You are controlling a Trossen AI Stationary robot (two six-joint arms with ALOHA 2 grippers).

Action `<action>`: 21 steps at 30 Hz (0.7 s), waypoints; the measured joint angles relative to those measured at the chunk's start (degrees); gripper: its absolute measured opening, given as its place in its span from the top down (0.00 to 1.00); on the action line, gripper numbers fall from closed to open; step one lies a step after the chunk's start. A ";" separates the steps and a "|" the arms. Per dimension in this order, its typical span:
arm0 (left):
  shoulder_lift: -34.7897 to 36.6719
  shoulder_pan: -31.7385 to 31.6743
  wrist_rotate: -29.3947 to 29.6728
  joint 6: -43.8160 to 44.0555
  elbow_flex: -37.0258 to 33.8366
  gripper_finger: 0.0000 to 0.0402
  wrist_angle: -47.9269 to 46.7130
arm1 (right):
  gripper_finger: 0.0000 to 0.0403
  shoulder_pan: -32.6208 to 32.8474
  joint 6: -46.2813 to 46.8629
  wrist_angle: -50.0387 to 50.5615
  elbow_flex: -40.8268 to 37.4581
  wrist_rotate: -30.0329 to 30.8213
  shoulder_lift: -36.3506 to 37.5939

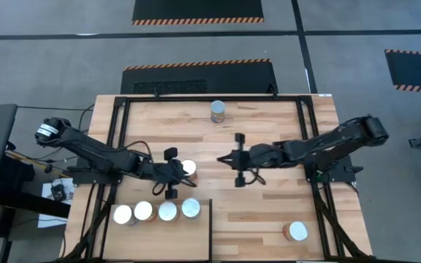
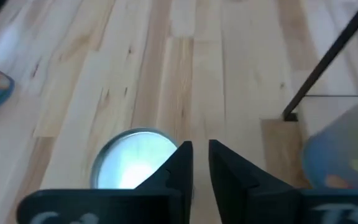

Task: Pick and place cans onto a shelf
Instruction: Put the canned green beans on the shelf

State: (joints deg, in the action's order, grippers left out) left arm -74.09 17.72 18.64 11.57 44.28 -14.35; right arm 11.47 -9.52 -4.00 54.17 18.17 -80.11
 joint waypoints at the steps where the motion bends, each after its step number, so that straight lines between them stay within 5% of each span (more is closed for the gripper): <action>1: -0.75 -0.16 -0.01 0.00 0.40 0.87 -1.03 | 0.97 0.02 -0.02 -0.08 -0.67 0.39 1.44; 8: -4.73 -0.87 1.16 -2.19 1.54 0.80 -3.05 | 0.99 1.18 -2.38 -1.72 -2.22 1.69 4.53; 21: -7.18 -2.37 0.76 -7.94 1.79 0.83 -4.41 | 0.98 2.05 -3.01 -3.57 -2.22 1.91 3.95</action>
State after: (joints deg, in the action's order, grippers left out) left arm -81.27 15.35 19.41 3.63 46.07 -18.76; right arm 13.52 -12.53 -7.57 51.94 20.08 -76.16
